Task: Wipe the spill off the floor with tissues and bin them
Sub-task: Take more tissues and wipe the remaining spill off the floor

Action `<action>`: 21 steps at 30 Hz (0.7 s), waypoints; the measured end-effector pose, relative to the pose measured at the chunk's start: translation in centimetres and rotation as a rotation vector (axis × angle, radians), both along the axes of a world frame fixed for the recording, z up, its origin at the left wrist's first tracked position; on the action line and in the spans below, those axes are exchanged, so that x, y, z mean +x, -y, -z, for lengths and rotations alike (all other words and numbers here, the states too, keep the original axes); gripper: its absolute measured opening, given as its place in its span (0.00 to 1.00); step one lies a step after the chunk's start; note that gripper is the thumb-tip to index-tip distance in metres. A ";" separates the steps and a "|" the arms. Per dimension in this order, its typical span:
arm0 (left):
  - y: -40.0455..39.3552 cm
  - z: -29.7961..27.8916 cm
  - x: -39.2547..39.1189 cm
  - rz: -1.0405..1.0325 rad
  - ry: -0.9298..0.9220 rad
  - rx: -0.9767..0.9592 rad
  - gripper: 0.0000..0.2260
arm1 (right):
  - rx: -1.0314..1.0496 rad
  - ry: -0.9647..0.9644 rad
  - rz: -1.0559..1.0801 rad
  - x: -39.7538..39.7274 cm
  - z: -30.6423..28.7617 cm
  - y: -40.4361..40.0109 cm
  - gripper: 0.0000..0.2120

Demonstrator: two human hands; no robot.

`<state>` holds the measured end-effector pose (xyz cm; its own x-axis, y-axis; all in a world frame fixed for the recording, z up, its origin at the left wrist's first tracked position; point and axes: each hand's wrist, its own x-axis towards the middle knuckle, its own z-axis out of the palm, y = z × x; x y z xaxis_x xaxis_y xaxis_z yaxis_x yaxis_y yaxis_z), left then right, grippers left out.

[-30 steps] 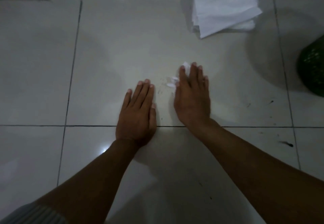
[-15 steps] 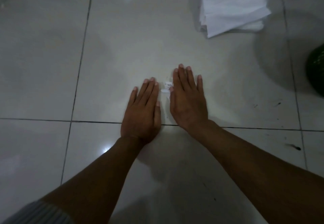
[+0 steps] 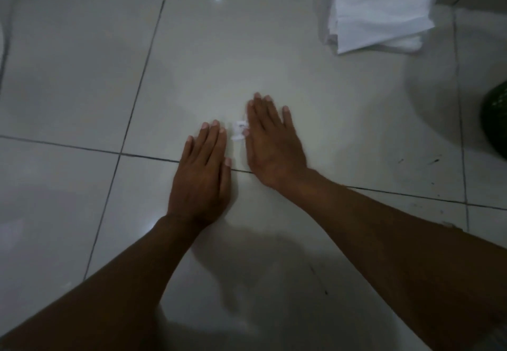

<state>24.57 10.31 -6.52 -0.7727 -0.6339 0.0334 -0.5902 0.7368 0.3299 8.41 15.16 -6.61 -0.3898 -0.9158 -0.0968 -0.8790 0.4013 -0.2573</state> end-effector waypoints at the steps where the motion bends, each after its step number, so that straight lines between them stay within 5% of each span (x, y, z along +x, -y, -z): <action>1: -0.4 0.0 0.5 -0.007 -0.002 -0.005 0.25 | 0.001 -0.020 -0.104 0.9 -0.1 -1.2 0.26; 6: -1.8 0.1 2.0 -0.051 -0.010 0.019 0.25 | -0.016 -0.095 -0.277 1.0 -0.4 -7.1 0.25; 12: -1.7 0.4 2.2 -0.065 0.004 0.047 0.25 | 0.019 0.035 0.180 0.9 -0.6 -1.0 0.27; 18: -1.6 0.1 2.4 -0.025 -0.006 0.056 0.26 | -0.035 -0.041 -0.205 5.8 -0.5 -7.0 0.24; 21: -1.5 0.2 2.4 -0.036 -0.004 0.050 0.25 | -0.015 -0.068 -0.124 5.3 -0.3 -9.1 0.24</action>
<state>27.00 11.85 -6.69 -0.7489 -0.6626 0.0038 -0.6149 0.6972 0.3685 13.76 24.24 -6.27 -0.2787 -0.9585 -0.0602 -0.9372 0.2851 -0.2011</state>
